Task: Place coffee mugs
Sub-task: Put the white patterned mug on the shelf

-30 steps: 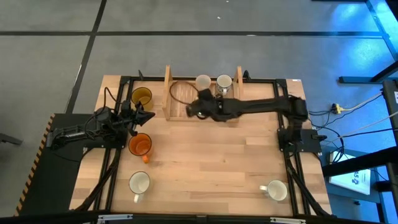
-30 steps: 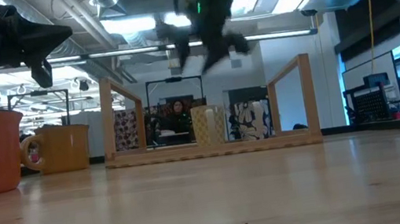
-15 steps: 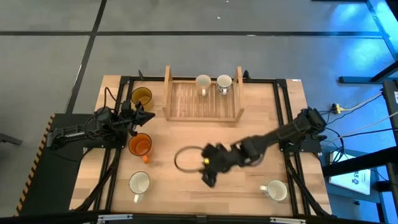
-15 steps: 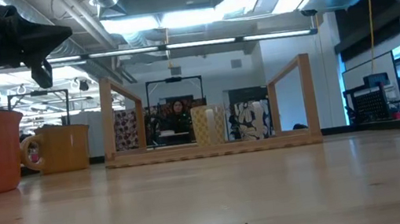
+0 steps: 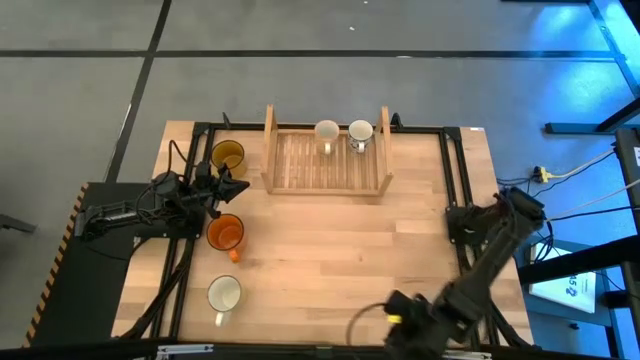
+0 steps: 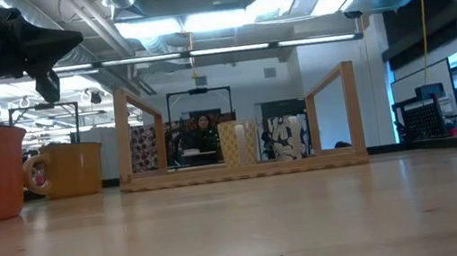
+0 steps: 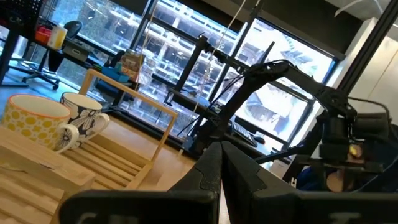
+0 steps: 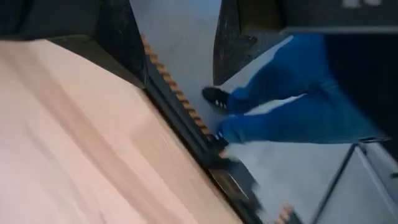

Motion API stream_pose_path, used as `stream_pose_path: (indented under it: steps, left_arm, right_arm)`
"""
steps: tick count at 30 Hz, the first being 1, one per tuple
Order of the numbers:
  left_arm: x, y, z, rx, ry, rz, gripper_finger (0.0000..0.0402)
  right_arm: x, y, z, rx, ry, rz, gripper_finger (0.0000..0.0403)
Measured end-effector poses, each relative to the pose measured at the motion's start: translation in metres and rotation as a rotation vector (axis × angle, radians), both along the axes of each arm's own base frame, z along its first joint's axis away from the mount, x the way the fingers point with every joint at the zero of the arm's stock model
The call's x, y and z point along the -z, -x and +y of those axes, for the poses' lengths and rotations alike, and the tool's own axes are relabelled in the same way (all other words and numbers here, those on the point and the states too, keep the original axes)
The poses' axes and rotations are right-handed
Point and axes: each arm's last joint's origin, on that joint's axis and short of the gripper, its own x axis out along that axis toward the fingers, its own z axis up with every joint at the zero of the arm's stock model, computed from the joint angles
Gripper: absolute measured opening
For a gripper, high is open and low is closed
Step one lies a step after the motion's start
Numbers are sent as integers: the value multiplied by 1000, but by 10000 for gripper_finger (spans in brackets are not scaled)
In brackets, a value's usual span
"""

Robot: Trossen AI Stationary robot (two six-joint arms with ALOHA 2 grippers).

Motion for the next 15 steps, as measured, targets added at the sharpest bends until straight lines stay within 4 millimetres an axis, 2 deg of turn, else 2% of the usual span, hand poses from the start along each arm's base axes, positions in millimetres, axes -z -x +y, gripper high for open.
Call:
stream_pose_path:
  steps: [3,7,12,15]
  left_arm:
    - [0,0,0,3,17,-3,4]
    - [0,0,0,3,23,-4,4]
    - [0,0,0,4,23,-4,4]
    - [0,0,0,2,23,-4,4]
  right_arm:
    - [3,24,10,64,-1,85,165]
    - [8,51,12,159,48,241,165]
    - [9,73,6,254,125,371,165]
    - [10,79,-1,310,183,427,165]
